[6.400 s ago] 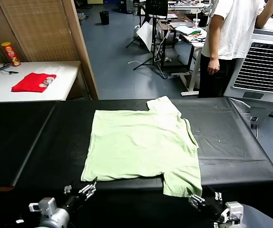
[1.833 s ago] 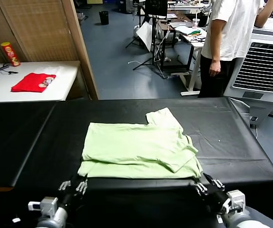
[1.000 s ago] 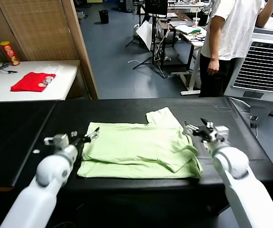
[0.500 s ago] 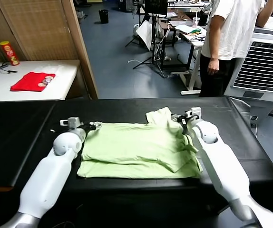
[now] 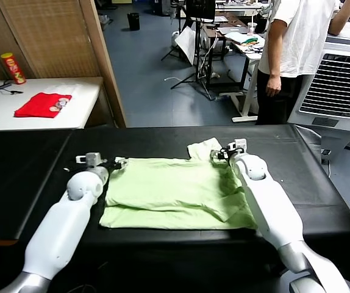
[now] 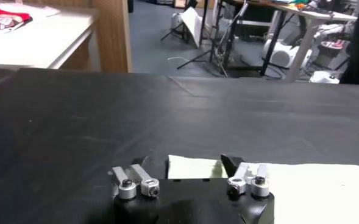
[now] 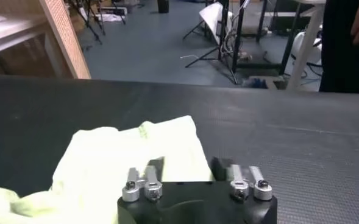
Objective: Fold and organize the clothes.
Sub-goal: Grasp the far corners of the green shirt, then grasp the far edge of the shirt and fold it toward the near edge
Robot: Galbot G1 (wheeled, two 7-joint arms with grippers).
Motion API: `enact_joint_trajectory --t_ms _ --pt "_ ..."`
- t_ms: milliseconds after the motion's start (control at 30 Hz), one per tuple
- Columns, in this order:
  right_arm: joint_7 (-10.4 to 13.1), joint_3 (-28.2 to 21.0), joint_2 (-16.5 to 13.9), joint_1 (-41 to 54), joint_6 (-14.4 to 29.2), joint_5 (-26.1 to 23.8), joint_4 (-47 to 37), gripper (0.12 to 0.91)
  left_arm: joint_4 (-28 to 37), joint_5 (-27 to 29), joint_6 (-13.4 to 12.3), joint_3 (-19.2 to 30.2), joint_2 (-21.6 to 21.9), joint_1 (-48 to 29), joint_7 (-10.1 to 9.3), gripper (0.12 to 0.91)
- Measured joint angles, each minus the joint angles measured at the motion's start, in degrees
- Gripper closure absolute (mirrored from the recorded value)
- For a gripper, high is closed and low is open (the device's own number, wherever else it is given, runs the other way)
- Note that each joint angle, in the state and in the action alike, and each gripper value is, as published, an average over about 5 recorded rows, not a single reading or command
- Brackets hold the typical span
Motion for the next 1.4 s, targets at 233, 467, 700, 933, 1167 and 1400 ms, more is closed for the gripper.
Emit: enact_joint_trajectory --t_ms 233,467,700,933,1167,1400 --pt "-0.4 1.2 0.2 -1.3 2.5 0.1 1.0 0.904 -0.3 0.7 -0.4 -0.3 0.0 0.5 0.30 0.891" --pt "-2.4 1.8 -2.4 -4.7 7.5 2.4 8.0 0.904 -3.2 1.1 -0.9 -1.8 0.9 2.2 -0.12 0.896" --pt "-1.5 3.3 -8.8 -12.3 6.3 5.9 22.0 0.904 -12.1 -0.2 -1.2 -4.5 4.3 7.4 -0.45 0.896" --pt "1.5 5.9 -14.3 -20.6 1.2 10.3 33.8 0.904 -23.5 -0.9 -1.6 -8.3 8.4 17.5 -0.91 0.896" --pt "2.9 8.4 -18.0 -27.3 -6.2 11.7 42.2 0.904 -34.0 0.2 -1.6 -12.8 9.3 28.7 -1.60 0.896" --pt "2.5 8.6 -20.1 -31.8 -9.9 11.5 46.5 0.904 -40.2 4.9 -1.5 -16.1 9.6 38.3 -1.40 0.896"
